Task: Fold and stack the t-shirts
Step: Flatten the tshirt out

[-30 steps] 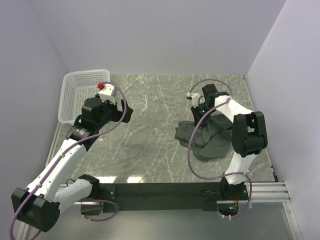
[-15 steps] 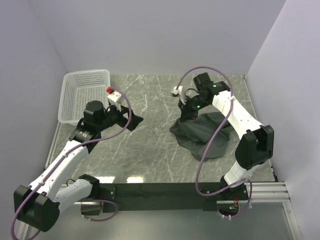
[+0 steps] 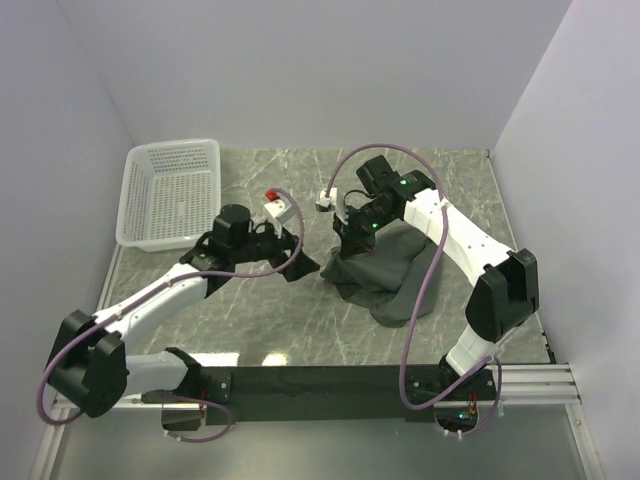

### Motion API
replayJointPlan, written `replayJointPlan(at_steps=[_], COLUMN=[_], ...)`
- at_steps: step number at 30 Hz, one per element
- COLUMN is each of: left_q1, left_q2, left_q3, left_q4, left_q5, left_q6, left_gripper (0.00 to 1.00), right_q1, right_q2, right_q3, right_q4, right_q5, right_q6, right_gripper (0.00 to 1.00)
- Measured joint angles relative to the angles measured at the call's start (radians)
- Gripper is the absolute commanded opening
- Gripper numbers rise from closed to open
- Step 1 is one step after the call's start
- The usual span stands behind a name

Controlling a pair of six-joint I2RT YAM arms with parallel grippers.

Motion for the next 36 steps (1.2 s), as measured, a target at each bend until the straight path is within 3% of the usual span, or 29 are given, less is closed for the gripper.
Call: replayJointPlan(at_steps=[13,20,36], left_q1=[-0.167,-0.169,-0.170], left_q2=[0.134,0.144,0.161], left_q3=[0.092,0.108,0.102], left_q4=[-0.007,-0.011,0.035], left_q5=[-0.072,-0.209,-0.283], left_q6=[0.002,0.010,0.100], left_gripper=[0.95,0.97,0.98], right_q1=[0.000,-0.014,-0.076], right_q2=[-0.002,-0.058,-0.198], right_q3=[0.000,0.000,0.095], right_q4=[0.055,0.075,0.071], right_q5=[0.019,0.070,0.080], right_q6=[0.060,0.095,0.114], right_gripper=[0.00,0.00,0.00])
